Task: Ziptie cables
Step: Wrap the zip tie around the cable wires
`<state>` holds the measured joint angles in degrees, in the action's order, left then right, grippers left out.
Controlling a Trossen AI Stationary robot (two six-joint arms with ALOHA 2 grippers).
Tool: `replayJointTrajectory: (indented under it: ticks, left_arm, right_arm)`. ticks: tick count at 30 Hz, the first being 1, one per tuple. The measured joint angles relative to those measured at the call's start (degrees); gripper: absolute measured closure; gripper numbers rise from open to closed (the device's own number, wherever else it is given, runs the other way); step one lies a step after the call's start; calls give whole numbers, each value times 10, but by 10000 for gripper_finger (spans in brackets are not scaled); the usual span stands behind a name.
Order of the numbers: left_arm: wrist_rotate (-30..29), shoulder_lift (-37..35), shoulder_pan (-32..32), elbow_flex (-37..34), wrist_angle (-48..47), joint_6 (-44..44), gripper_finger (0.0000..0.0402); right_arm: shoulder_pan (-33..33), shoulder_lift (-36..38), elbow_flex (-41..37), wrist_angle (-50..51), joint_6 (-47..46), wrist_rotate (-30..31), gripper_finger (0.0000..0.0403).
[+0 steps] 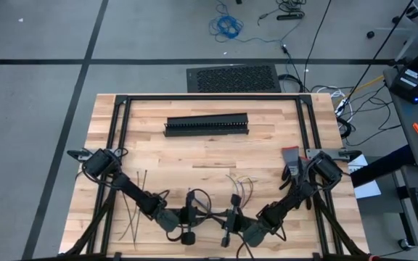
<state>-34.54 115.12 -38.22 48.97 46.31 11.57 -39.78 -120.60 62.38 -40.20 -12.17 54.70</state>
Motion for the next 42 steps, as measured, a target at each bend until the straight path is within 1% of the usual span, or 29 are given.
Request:
replayJointTrajectory:
  ticks: [2, 6, 11, 17, 24, 27, 36, 38, 42]
  left_arm:
    - [-2, 0, 1, 0, 1, 0, 398]
    - [-3, -1, 3, 0, 4, 1, 398]
    - [-6, -1, 4, 1, 2, 2, 398]
    - [-5, -2, 4, 1, -2, 2, 398]
    - [0, -1, 3, 0, -8, 1, 398]
    - [0, 0, 3, 0, -13, 2, 398]
    - [10, 4, 3, -3, -44, 13, 398]
    - [9, 3, 3, -2, -35, 13, 398]
    - [5, 3, 4, -2, -36, 14, 398]
  right_arm:
    - [-1, 0, 4, 2, 12, 16, 402]
    - [-3, -1, 14, 6, 37, 25, 403]
    - [-3, -2, 32, 28, 65, 67, 403]
    - [-3, -2, 48, 28, 98, 83, 403]
    - [-3, -2, 50, 17, 103, 92, 403]
    - [-7, -2, 50, 8, 118, 121, 403]
    - [-14, 4, 53, -60, 177, 166, 402]
    - [-17, 3, 52, -94, 215, 180, 402]
    - [-37, 6, 52, -199, 331, 180, 402]
